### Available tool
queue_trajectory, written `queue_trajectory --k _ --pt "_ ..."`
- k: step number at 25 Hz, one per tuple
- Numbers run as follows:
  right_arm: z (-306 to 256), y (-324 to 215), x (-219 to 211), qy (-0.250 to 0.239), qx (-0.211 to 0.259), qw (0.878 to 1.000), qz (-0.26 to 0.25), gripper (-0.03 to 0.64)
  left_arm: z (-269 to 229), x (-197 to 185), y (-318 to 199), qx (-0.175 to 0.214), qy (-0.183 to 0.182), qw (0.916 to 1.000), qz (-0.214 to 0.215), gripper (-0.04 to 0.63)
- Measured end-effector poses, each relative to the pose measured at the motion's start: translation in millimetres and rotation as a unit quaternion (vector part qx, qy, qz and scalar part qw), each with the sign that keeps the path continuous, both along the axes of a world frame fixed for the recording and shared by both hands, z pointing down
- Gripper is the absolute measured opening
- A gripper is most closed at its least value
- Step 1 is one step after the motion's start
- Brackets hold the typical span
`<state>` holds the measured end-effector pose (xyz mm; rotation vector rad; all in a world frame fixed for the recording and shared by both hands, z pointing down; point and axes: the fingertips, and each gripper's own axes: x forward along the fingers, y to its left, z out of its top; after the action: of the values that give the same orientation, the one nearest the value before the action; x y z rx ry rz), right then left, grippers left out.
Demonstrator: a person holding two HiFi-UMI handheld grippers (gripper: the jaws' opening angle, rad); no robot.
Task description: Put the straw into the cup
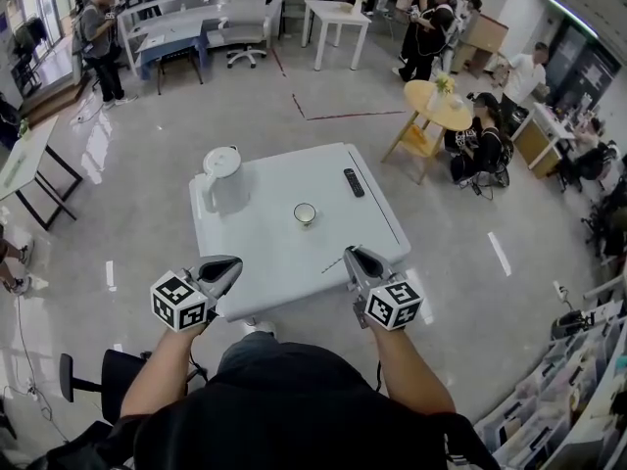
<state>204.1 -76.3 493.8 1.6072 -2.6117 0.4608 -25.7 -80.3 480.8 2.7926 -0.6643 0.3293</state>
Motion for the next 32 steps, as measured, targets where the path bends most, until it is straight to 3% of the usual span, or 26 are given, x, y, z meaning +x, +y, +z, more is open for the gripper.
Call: queue_trajectory --k 32 --pt "24 -77 9 -0.003 -0.026 1.000 0.010 0.044 21 11 -71 -0.034 -0.015 0.9991 0.019 0.001"
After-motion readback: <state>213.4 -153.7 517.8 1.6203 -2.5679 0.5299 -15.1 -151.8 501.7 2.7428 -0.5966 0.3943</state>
